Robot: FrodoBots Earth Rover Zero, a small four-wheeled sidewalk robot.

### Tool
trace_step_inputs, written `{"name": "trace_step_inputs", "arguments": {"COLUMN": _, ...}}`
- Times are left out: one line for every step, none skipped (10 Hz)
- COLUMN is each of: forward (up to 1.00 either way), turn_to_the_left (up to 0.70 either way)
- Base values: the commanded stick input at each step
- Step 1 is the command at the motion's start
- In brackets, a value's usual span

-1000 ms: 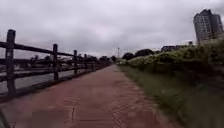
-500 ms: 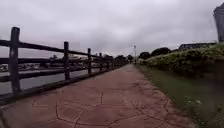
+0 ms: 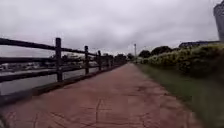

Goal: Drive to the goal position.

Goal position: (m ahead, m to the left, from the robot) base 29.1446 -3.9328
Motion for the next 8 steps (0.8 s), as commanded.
{"name": "trace_step_inputs", "arguments": {"forward": 1.0, "turn_to_the_left": 0.0}}
{"name": "trace_step_inputs", "arguments": {"forward": 1.0, "turn_to_the_left": 0.0}}
{"name": "trace_step_inputs", "arguments": {"forward": 1.0, "turn_to_the_left": 0.0}}
{"name": "trace_step_inputs", "arguments": {"forward": 1.0, "turn_to_the_left": 0.0}}
{"name": "trace_step_inputs", "arguments": {"forward": 1.0, "turn_to_the_left": 0.0}}
{"name": "trace_step_inputs", "arguments": {"forward": 1.0, "turn_to_the_left": 0.0}}
{"name": "trace_step_inputs", "arguments": {"forward": 1.0, "turn_to_the_left": 0.0}}
{"name": "trace_step_inputs", "arguments": {"forward": 1.0, "turn_to_the_left": 0.0}}
